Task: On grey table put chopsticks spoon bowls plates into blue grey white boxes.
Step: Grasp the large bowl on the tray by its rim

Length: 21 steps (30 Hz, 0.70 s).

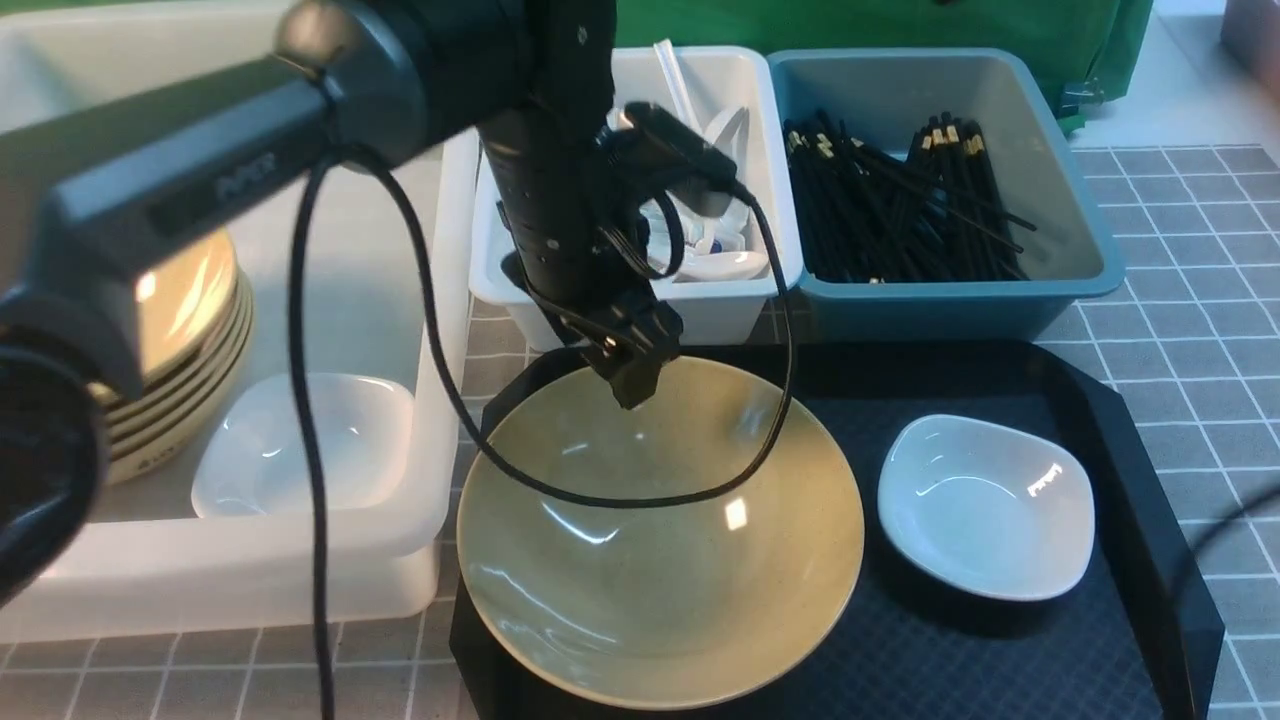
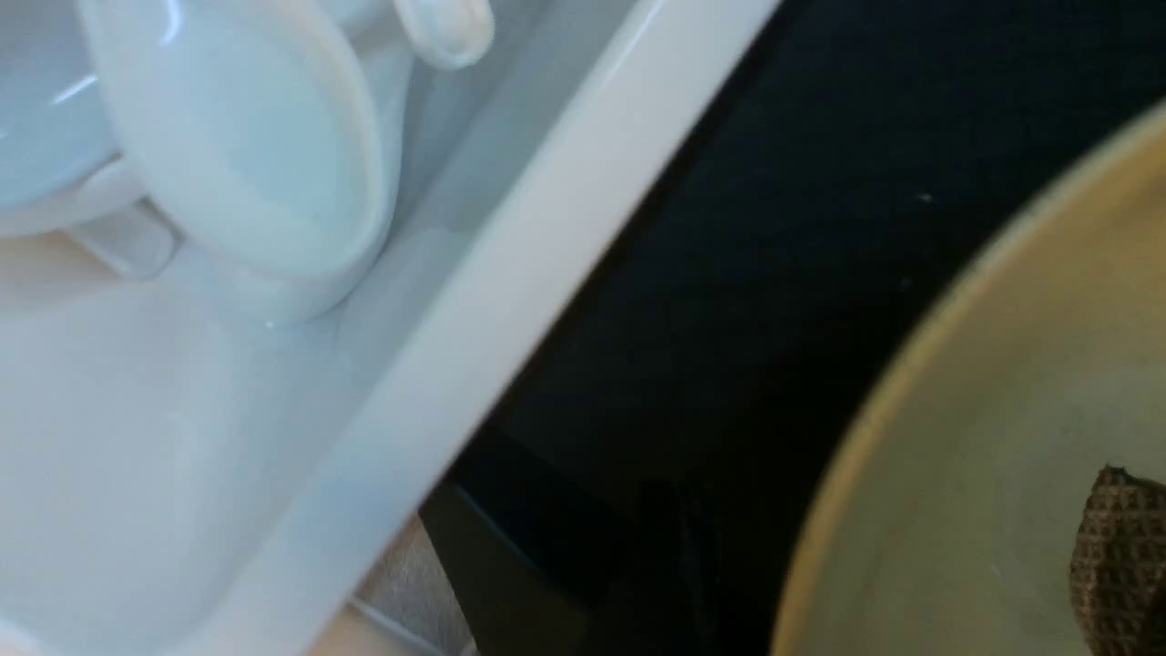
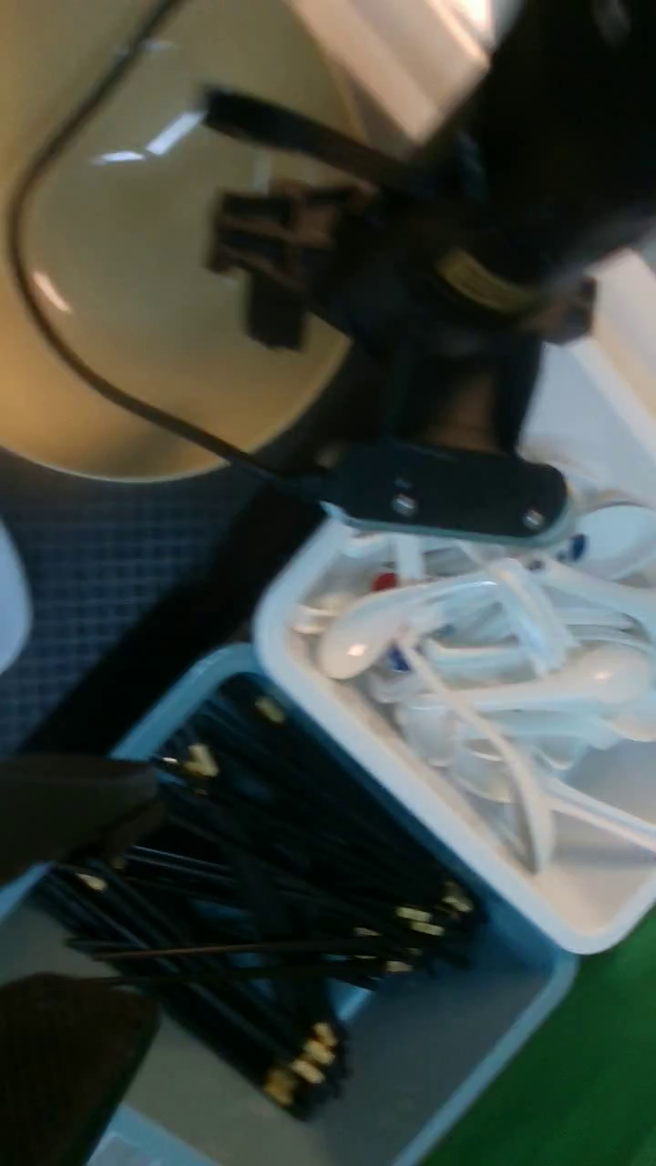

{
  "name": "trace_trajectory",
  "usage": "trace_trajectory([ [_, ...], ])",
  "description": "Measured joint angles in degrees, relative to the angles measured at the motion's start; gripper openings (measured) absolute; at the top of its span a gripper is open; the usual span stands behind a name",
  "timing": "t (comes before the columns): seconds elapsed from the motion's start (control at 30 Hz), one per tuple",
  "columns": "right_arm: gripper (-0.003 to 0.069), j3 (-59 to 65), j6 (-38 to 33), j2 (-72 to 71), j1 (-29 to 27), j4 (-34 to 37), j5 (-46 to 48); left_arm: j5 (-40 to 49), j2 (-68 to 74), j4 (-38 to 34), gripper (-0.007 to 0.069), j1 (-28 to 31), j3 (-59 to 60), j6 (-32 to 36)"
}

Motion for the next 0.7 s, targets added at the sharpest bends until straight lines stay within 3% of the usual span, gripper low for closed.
trace_trajectory([
  [0.2, 0.0244, 9.05, -0.24, -4.98, 0.00, 0.00, 0.23, -2.11, 2.53, 0.35, 0.0400, 0.00, -0.04, -0.93],
  [0.23, 0.0242, 10.10, -0.24, -5.17, 0.00, 0.00, 0.23, -2.11, 2.95, -0.60, 0.0332, 0.00, -0.04, -1.47],
  [0.3, 0.0242, 10.63, -0.24, -5.20, 0.00, 0.00, 0.16, -2.06, 3.23, -1.39, 0.0269, -0.07, -0.04, -1.61],
  [0.4, 0.0242, 12.67, -0.24, -5.20, 0.00, 0.00, 0.04, 0.56, 3.38, -2.42, 0.0087, -0.38, -0.04, -1.19],
  [0.47, 0.0242, 13.37, -0.40, -5.20, 0.00, -0.08, 0.01, 1.13, 3.26, -4.87, 0.0043, -0.49, -0.18, -2.08],
  [0.7, 0.0208, 13.82, -2.26, -5.20, 0.00, 1.06, -0.16, 1.14, -2.54, -6.29, 0.0009, 0.23, -0.47, -4.31],
])
